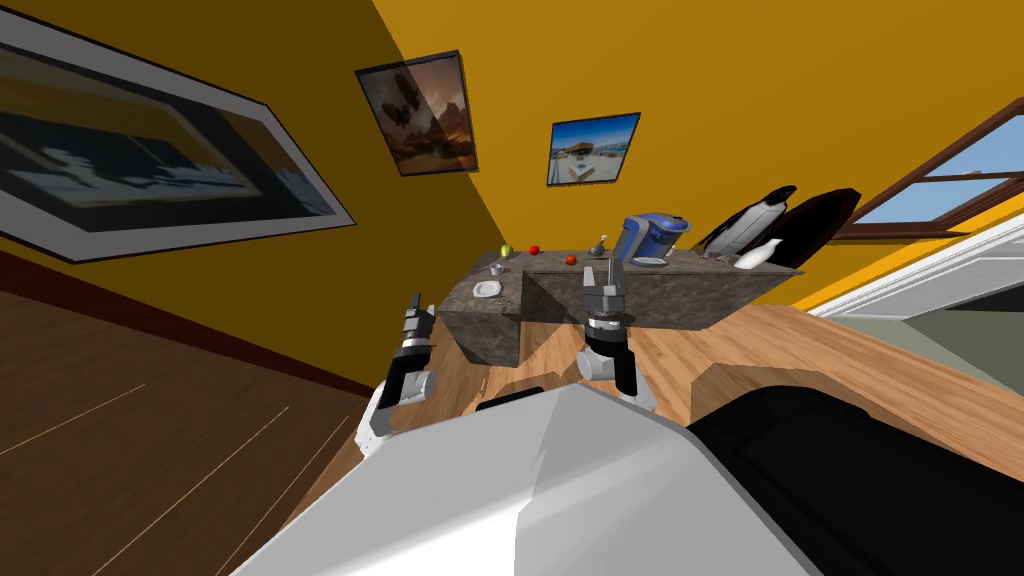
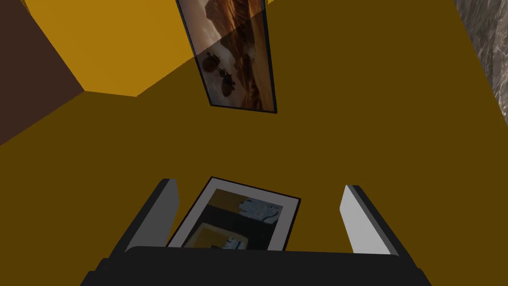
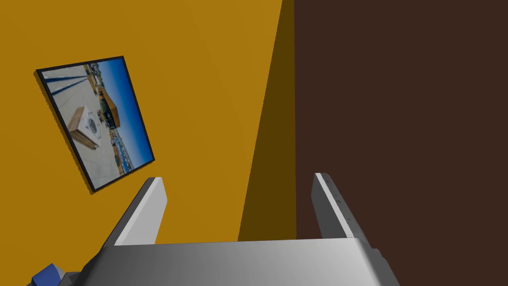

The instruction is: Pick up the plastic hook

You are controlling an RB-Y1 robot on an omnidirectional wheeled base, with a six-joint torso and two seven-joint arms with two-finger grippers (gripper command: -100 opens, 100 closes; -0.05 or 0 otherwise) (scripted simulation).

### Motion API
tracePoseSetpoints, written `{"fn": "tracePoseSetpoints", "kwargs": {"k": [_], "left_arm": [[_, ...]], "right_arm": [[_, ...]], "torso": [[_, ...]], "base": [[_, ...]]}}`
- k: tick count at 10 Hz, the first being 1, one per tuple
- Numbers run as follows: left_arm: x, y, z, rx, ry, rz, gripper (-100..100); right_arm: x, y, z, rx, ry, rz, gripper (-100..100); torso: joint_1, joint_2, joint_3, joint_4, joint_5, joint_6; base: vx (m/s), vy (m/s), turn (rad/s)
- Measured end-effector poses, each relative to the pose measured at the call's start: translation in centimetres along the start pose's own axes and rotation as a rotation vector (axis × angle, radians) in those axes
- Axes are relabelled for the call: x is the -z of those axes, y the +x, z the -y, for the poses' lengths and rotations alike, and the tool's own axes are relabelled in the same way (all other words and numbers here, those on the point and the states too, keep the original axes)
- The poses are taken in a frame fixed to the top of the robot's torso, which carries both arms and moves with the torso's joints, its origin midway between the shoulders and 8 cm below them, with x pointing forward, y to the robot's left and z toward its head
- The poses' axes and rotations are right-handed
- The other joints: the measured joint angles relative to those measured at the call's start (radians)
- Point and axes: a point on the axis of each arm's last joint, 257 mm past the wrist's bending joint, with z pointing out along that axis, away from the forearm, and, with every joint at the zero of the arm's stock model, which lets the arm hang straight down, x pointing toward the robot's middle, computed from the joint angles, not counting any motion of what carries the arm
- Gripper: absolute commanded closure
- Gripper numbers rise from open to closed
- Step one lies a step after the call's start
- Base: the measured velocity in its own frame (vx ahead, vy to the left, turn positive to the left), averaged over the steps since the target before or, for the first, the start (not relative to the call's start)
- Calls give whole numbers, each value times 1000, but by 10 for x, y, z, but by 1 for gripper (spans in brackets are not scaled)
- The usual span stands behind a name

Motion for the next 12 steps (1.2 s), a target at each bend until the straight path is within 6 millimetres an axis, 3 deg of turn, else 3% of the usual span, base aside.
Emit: {"fn": "tracePoseSetpoints", "kwargs": {"k": [12], "left_arm": [[-59,41,-112,79,-329,-79,-100]], "right_arm": [[0,0,0,0,0,0,0]], "torso": [[-3,0,0,0,0,0]], "base": [[15,28,-10]]}}
